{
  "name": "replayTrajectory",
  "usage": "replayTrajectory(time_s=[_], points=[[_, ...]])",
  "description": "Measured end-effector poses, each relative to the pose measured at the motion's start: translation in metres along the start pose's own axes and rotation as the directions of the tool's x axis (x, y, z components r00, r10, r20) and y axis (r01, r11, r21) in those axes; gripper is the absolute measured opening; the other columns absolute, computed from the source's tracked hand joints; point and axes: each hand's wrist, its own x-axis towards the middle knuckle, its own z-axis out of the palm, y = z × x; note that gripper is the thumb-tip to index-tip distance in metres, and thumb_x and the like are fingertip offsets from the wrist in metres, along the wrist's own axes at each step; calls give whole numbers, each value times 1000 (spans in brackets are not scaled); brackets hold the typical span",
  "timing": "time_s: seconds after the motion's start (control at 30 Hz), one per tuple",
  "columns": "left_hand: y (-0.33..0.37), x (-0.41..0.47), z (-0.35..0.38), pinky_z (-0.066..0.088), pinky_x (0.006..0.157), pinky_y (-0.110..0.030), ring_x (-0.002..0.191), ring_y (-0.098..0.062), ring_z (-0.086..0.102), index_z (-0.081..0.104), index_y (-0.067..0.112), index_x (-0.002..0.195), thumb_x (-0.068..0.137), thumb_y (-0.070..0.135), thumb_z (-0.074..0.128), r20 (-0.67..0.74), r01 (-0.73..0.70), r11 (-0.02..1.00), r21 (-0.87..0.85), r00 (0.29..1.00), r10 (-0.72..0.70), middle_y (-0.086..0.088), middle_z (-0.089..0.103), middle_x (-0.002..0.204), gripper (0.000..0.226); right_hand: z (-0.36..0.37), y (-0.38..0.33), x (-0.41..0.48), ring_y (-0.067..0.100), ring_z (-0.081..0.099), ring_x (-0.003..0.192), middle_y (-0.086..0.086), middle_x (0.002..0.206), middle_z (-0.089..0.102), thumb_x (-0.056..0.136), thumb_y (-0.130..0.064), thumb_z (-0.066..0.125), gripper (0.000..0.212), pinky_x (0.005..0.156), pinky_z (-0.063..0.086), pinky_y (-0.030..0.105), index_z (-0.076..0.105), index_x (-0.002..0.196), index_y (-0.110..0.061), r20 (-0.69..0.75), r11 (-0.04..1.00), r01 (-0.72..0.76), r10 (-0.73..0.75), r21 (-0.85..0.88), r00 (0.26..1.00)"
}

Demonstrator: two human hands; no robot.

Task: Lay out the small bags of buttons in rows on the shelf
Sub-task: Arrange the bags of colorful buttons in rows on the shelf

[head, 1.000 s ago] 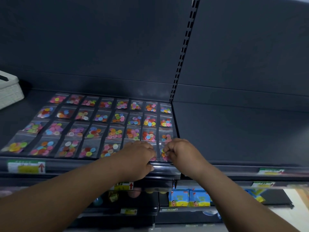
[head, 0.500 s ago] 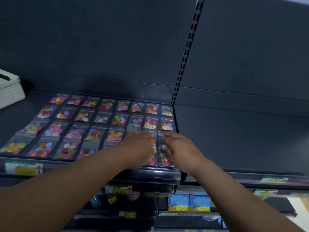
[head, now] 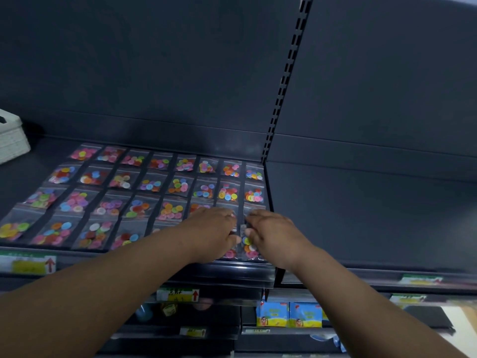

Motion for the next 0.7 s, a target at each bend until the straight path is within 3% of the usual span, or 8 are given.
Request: replayTrajectory(time_s=[0.13, 0.27, 0.5, 0.7], points=[[0, 0, -2, 10, 116, -37, 142, -18, 20, 31, 15, 146, 99, 44, 35, 0, 2, 1000, -6, 1000, -2, -2, 23, 156, 55, -3, 0, 0, 21, 33, 135, 3, 146, 40, 100, -36, 35, 40, 111, 25, 32, 49, 133, -17, 14, 1000, 0, 0, 5, 1000], [-4, -1, -1, 26, 110, -36, 129, -18, 37, 45, 17, 130, 97, 44, 37, -69, 0, 999, -36, 998, -2, 0, 43, 137, 43, -7, -2, -1, 22, 29, 138, 2, 151, 33, 99, -37, 38, 41, 113, 24, 35, 46, 135, -22, -22, 1000, -3, 3, 29, 1000], [-20, -17, -21, 13, 117, -37, 144, -21, 16, 22, 19, 149, 96, 42, 42, -281, 78, 995, 58, 958, -59, -3, 19, 157, 61, -30, -11, -1, 21, 23, 140, -1, 154, 25, 96, -36, 45, 51, 113, 16, 32, 34, 144, -22, -129, 1000, 3, -6, -28, 992], [-48, -46, -33, 13, 117, -34, 144, -21, 15, 21, 19, 149, 95, 38, 48, -346, 208, 978, 1, 918, -195, -4, 18, 157, 63, -42, -32, 11, 22, 17, 142, 1, 155, 21, 96, -33, 46, 52, 115, 13, 34, 31, 145, -23, -141, 995, 82, -89, -51, 986]])
